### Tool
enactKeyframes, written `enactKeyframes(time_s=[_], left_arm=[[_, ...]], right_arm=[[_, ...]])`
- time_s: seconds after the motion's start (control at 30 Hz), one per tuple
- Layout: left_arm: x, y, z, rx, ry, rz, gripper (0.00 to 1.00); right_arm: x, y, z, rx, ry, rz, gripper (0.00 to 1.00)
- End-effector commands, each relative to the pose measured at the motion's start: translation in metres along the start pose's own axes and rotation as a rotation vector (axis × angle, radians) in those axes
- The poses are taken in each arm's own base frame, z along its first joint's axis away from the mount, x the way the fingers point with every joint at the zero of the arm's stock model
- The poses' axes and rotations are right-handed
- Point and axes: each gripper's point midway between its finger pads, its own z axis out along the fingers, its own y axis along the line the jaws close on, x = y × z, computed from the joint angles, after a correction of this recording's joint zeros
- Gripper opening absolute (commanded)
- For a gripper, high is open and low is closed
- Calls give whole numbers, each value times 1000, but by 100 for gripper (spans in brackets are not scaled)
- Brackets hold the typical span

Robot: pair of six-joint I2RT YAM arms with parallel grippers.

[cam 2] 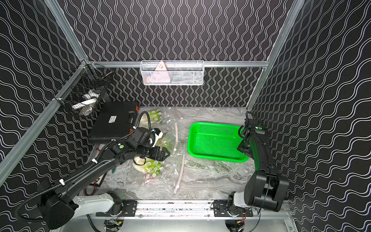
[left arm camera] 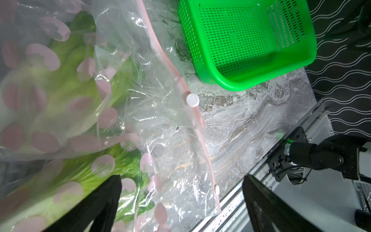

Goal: Open the zip-top bag and take out the chinese cabbages
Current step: Move the basket to the center of the board, then adjust the zipper food storage bag at the center of the board.

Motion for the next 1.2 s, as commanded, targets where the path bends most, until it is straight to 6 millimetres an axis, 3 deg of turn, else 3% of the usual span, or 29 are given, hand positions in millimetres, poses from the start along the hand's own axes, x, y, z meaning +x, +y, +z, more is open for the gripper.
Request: enactKeyframes(time_s=[0.0, 0.1, 0.23, 0.33, 0.47, 0.6, 0.7, 0.8, 0.97, 1.1, 1.17], left_arm=[[20, 10, -10, -102, 27, -11, 99], [47, 12, -16, -139, 54, -131, 99], [102, -3, -1, -108, 151, -293, 99], [137, -18, 11, -116, 201, -336, 99], [167, -44, 32, -43, 215, -461, 100], [191, -66, 65, 126, 199, -701, 99], [188, -75, 81, 181, 152, -787, 99], [170, -92, 89, 227, 99, -779, 99], [155, -88, 91, 220, 11, -804, 97], [149, -68, 85, 216, -73, -866, 82], [145, -60, 80, 206, -116, -873, 70]], right_arm=[[4, -13, -20, 15, -24, 7, 74], [6, 17, -50, -227, -81, -35, 74], [19, 72, -106, -649, -165, -132, 72], [37, 100, -137, -805, -183, -245, 72], [60, 122, -150, -832, -198, -386, 83], [71, 125, -151, -842, -217, -436, 86], [77, 123, -155, -873, -232, -457, 85], [88, 127, -166, -940, -241, -503, 83], [98, 127, -177, -981, -260, -541, 82], [99, 125, -178, -966, -272, -549, 81], [99, 125, -176, -959, -273, -549, 80]])
